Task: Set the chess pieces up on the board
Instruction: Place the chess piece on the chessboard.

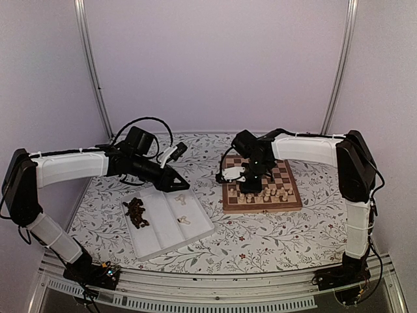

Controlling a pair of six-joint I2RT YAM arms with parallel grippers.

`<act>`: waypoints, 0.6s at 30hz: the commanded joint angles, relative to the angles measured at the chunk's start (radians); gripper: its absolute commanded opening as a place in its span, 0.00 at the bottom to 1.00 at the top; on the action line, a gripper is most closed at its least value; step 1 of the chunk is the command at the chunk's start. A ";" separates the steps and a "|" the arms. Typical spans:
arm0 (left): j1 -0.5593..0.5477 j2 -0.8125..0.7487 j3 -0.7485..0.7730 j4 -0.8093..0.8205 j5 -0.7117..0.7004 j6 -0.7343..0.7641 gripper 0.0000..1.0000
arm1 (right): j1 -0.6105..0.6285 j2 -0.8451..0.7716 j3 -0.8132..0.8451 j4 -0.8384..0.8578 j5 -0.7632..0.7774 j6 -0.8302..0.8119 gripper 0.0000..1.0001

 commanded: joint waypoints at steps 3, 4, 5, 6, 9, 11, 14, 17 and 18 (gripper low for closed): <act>0.016 -0.009 0.025 -0.005 0.003 0.010 0.33 | 0.008 0.026 0.021 0.009 0.004 0.022 0.22; 0.016 -0.010 0.025 -0.005 0.003 0.009 0.33 | 0.009 0.025 0.021 0.011 0.028 0.023 0.22; 0.016 -0.008 0.025 -0.004 0.003 0.009 0.33 | 0.008 0.024 0.019 0.013 0.035 0.023 0.23; 0.016 -0.009 0.025 -0.005 0.003 0.010 0.34 | 0.008 0.021 0.019 0.014 0.036 0.024 0.23; 0.016 -0.009 0.025 -0.007 0.003 0.009 0.34 | 0.009 0.021 0.019 0.022 0.037 0.027 0.23; 0.015 -0.009 0.024 -0.007 0.002 0.009 0.34 | 0.008 0.023 0.019 0.025 0.036 0.028 0.23; 0.015 -0.008 0.024 -0.008 0.002 0.010 0.34 | 0.008 0.024 0.022 0.030 0.036 0.029 0.23; 0.015 -0.006 0.025 -0.010 0.001 0.011 0.34 | 0.008 0.024 0.029 0.026 0.028 0.031 0.24; 0.015 -0.006 0.025 -0.009 0.000 0.011 0.34 | 0.009 0.022 0.032 0.026 0.025 0.032 0.24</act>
